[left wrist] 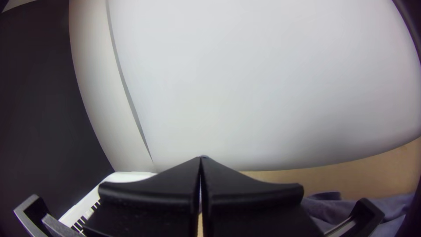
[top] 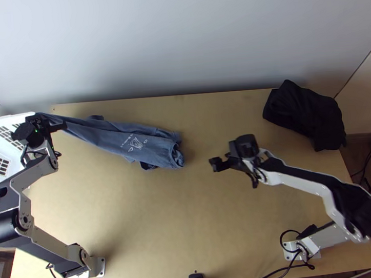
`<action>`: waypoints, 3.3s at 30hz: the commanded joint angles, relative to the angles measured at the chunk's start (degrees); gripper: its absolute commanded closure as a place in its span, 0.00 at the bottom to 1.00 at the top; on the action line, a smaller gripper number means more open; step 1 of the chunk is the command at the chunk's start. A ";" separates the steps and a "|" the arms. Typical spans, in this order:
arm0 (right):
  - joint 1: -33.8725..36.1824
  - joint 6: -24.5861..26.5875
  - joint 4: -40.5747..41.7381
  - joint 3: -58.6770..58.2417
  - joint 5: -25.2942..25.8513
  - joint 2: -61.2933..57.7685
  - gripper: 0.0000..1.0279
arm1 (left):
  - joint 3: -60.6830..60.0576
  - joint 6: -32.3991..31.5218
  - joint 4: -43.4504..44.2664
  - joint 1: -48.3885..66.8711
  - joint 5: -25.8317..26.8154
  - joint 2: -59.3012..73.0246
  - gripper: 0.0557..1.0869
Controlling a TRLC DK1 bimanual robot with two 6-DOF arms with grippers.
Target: Fold the t-shirt
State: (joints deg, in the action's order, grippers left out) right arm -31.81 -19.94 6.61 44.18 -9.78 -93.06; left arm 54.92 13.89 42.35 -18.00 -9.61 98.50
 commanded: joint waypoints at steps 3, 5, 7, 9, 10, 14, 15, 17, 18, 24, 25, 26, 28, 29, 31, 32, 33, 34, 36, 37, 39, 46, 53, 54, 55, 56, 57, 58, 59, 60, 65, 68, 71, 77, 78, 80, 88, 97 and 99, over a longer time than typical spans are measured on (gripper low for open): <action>-4.66 -2.29 -0.81 15.41 -6.65 -11.53 0.04 | -3.68 -0.97 0.02 0.42 0.38 -3.84 0.97; -4.66 -2.29 -3.27 19.80 -7.53 -12.76 0.04 | -4.47 -1.15 0.02 0.68 0.64 -4.98 0.97; -4.66 -2.82 -5.38 23.49 -8.15 -13.47 0.04 | -5.08 -1.50 0.02 0.86 0.64 -5.86 0.96; -5.28 -3.08 -7.67 26.22 -8.94 -14.52 0.04 | -5.52 -1.76 0.02 1.04 0.64 -6.39 0.97; -5.80 -3.61 -8.28 27.01 -9.47 -15.14 0.04 | -5.61 -1.85 0.02 1.12 0.64 -6.39 0.96; -9.23 -4.14 -8.81 27.97 -10.87 -17.69 0.04 | -5.61 -2.64 0.02 1.12 0.64 -6.39 0.97; -10.02 -4.14 -9.25 28.41 -11.49 -18.39 0.04 | -5.61 -2.73 0.02 1.12 0.64 -6.30 0.96; -11.25 -4.14 -10.39 29.29 -12.54 -19.80 0.04 | -5.78 -2.90 0.02 1.12 0.64 -6.30 0.97; -11.78 -4.23 -11.09 29.82 -12.89 -20.50 0.04 | -5.70 -2.90 0.02 1.12 0.64 -6.30 0.97; -13.98 -4.14 -17.69 33.60 -14.13 -23.49 0.15 | -5.70 -3.43 0.02 1.12 0.64 -6.39 0.97; -14.07 -3.96 -17.95 33.86 -14.04 -23.40 0.28 | -5.70 -3.43 0.02 1.12 0.64 -6.39 0.97; -14.07 -3.79 -17.86 33.86 -13.25 -23.05 0.57 | -5.61 -3.52 0.02 1.12 0.64 -6.39 0.97; -13.28 -2.91 -17.51 34.74 -11.22 -22.96 0.96 | -5.61 -3.69 0.02 1.21 0.64 -6.48 0.97; -12.48 -2.82 -17.60 34.65 -11.22 -22.52 0.97 | -5.61 -3.78 0.02 1.21 0.55 -6.48 0.97; -10.90 -2.38 -17.95 34.48 -11.05 -20.32 0.97 | -5.70 -3.87 0.02 1.21 0.55 -6.48 0.97; -10.11 -2.38 -17.95 34.57 -11.05 -19.09 0.97 | -5.78 -3.87 0.02 1.21 0.55 -6.48 0.97; -9.23 -2.47 -17.95 34.57 -10.96 -17.77 0.97 | -5.87 -3.96 0.02 1.21 0.64 -6.48 0.97; -8.44 -2.38 -17.95 34.74 -10.52 -16.54 0.97 | -6.05 -4.05 0.02 1.21 0.64 -6.39 0.96; -7.03 -2.56 -18.04 35.71 -9.99 -14.26 0.97 | -6.49 -4.22 0.02 1.30 0.64 -6.39 0.97; -5.98 -2.64 -18.56 36.94 -9.73 -13.20 0.97 | -6.66 -4.31 0.02 1.48 0.64 -6.39 0.97; -4.13 -2.99 -21.03 40.54 -9.82 -12.24 0.97 | -6.84 -4.49 0.02 2.09 0.55 -6.65 0.97; 2.55 -2.73 -26.04 57.77 -9.91 -18.92 0.97 | -9.83 -5.01 -0.25 6.05 0.55 -12.28 0.97; 5.09 -2.73 -30.69 73.68 -10.17 -35.97 0.97 | -14.05 -4.66 -0.69 9.03 0.55 -17.11 0.97; 4.65 -2.99 -30.69 74.47 -10.17 -38.34 0.97 | -14.40 -4.66 -0.69 9.30 0.64 -17.38 0.97; 4.13 -2.99 -30.78 75.44 -10.08 -40.63 0.97 | -14.57 -4.66 -0.69 9.56 0.64 -17.46 0.97; 3.51 -2.56 -30.96 76.05 -9.99 -42.74 0.97 | -14.75 -4.57 -0.69 9.74 0.64 -17.55 0.97; 2.90 -1.59 -30.96 76.49 -9.99 -44.58 0.97 | -14.84 -4.57 -0.69 9.91 0.64 -17.73 0.97; 2.55 -1.33 -30.96 77.54 -9.82 -46.60 0.93 | -14.84 -4.75 -0.78 10.18 0.64 -17.81 0.97; 2.37 -1.59 -30.96 78.51 -9.91 -48.62 0.81 | -15.01 -4.84 -0.86 10.53 0.64 -18.17 0.97; 2.37 -2.20 -30.96 79.21 -9.91 -50.29 0.64 | -15.45 -4.84 -0.86 11.06 0.64 -18.52 0.97; 2.37 -5.19 -31.66 79.57 -9.91 -51.96 0.03 | -16.16 -5.01 -0.86 12.11 0.64 -19.05 0.97; 2.90 -3.61 -39.31 79.21 -9.91 -49.15 0.03 | -15.72 -5.36 -0.86 12.11 0.64 -18.96 0.97; 4.57 -3.96 -41.42 75.70 -9.91 -42.65 0.03 | -15.98 -5.45 -0.86 12.37 0.64 -19.22 0.97; 7.20 -7.30 -35.09 63.31 -9.82 -24.10 0.03 | -16.07 -5.98 -0.86 12.29 0.55 -19.40 0.97; 7.55 -8.36 -33.07 61.20 -9.82 -21.20 0.03 | -16.07 -6.07 -1.04 12.29 0.55 -19.40 0.97; 7.73 -9.76 -32.89 59.35 -9.99 -18.83 0.03 | -16.16 -6.33 -1.04 12.37 0.64 -19.31 0.97; -4.05 -5.90 -33.59 45.20 -12.02 -13.56 0.03 | -15.10 -7.39 -1.04 12.64 0.55 -18.69 0.97; -12.84 -5.63 -32.72 42.83 -12.02 -18.92 0.04 | -14.57 -7.39 -1.04 11.41 0.47 -18.08 0.97; -13.36 -5.81 -31.66 42.74 -11.84 -20.32 0.04 | -14.57 -7.39 -0.86 10.97 0.38 -18.17 0.97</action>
State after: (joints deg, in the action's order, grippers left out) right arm -40.51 -25.87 -26.30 89.19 -21.80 -110.56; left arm 40.12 6.59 41.34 -6.04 -9.04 80.23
